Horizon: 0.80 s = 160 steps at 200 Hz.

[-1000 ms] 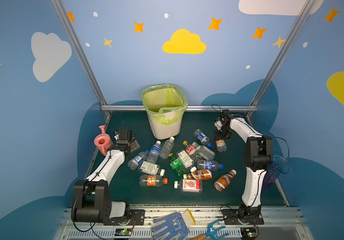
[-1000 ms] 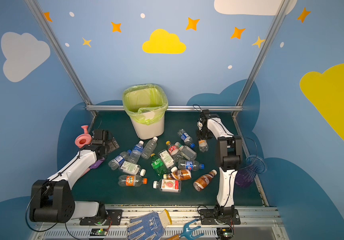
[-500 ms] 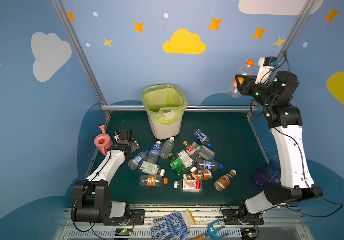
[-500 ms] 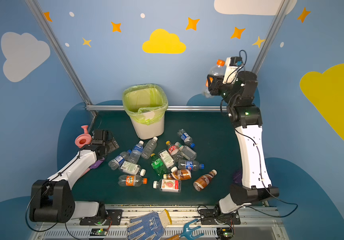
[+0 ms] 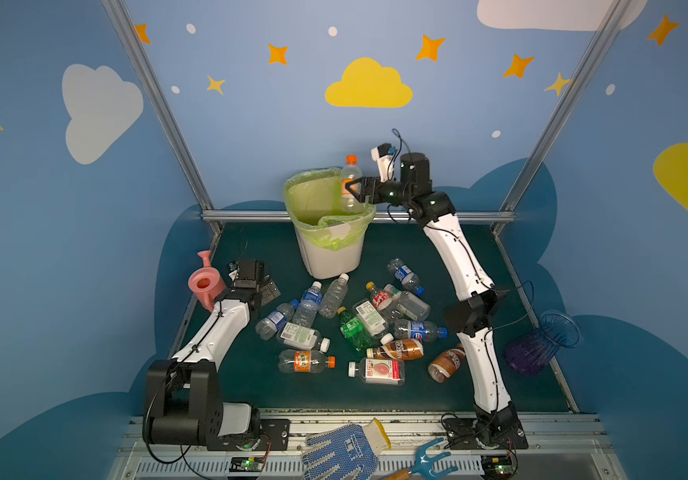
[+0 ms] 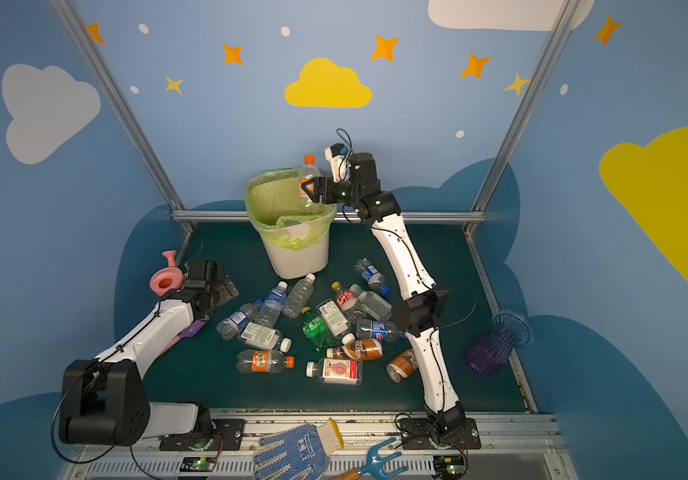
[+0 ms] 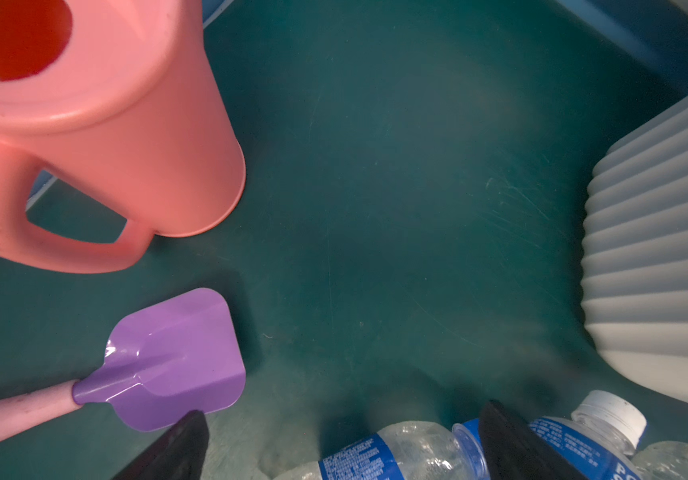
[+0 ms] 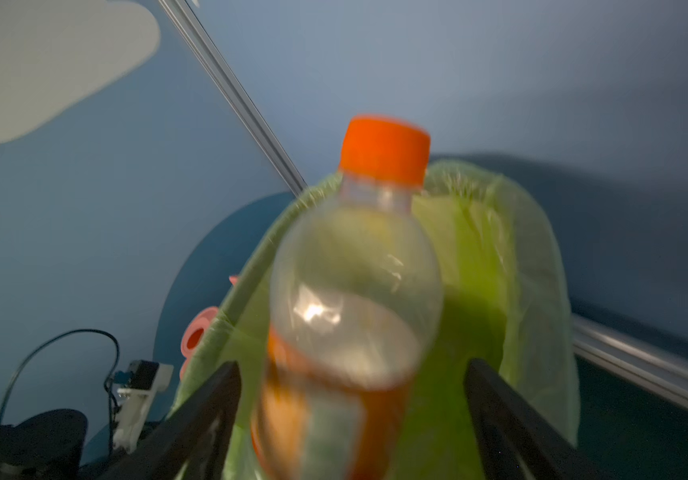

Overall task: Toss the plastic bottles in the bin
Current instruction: 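Lift the orange-capped bottle with the right gripper and release it over the bin, then grasp the Pocari Sweat bottle with the left gripper while the right arm withdraws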

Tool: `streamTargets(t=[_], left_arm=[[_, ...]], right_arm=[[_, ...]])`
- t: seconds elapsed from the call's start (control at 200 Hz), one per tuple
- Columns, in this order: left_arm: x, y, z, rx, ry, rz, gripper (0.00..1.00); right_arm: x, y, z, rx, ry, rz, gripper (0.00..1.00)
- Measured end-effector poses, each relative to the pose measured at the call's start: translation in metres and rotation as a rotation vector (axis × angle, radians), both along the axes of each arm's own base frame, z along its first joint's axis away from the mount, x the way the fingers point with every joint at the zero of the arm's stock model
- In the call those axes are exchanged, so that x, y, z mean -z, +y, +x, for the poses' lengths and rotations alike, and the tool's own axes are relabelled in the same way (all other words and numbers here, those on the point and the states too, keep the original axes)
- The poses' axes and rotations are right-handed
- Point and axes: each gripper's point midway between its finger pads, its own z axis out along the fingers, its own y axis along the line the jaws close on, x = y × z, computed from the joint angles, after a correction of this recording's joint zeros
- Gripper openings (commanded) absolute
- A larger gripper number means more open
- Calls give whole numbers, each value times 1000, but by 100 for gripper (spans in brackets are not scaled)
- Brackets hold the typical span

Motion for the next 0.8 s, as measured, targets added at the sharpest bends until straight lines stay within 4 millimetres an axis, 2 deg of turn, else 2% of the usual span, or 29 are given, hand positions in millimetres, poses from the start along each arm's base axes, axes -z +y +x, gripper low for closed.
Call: streamTargets(t=[0.06, 0.12, 0.17, 0.23, 0.25, 0.255, 0.305, 0.355, 0.411, 0.466, 0.541, 0.581, 0.626, 0.686, 0.701, 0.716, 0.721, 0.801], left_arm=[[1, 0, -1, 2, 7, -2, 100], [2, -1, -2, 3, 10, -4, 100], [2, -1, -2, 4, 13, -6, 100], [2, -3, -2, 7, 13, -10, 100], [2, -3, -2, 8, 13, -12, 100], [2, -3, -2, 8, 13, -12, 100], [2, -5, -2, 12, 12, -15, 100], [2, -7, -2, 19, 12, -18, 100], [2, -11, -2, 29, 11, -21, 100], [0, -16, -1, 51, 8, -19, 100], [-7, -28, -1, 107, -7, 4, 100], [-10, -37, -1, 144, -14, 21, 100], [-15, -47, -1, 189, -21, 39, 100], [-19, -60, 1, 246, -25, 59, 100], [-20, -63, 2, 258, -26, 64, 100], [-20, -66, 2, 271, -24, 69, 100], [-20, -67, 3, 277, -22, 71, 100], [-19, -80, 7, 333, -5, 96, 100]], right_arm=[[7, -6, -2, 22, 18, -27, 94], [-8, -21, -10, 54, -1, -38, 95], [-40, -36, -21, 80, -57, -26, 95], [-94, -55, -42, 109, -166, 13, 95], [-119, -65, -51, 122, -218, 33, 96], [-119, -65, -51, 122, -218, 33, 96], [-169, -85, -77, 146, -326, 76, 95], [-207, -102, -102, 165, -412, 116, 95], [-233, -118, -123, 182, -474, 143, 95], [-239, -130, -132, 199, -501, 148, 95], [-225, -138, -134, 215, -478, 130, 96], [-207, -143, -128, 229, -447, 112, 96], [-178, -148, -116, 247, -390, 82, 96], [-123, -156, -94, 278, -274, 33, 96], [-104, -159, -87, 288, -237, 16, 96], [-93, -161, -84, 295, -212, 8, 96], [-83, -164, -81, 302, -192, 0, 96], [1, -185, -65, 360, -16, -64, 96]])
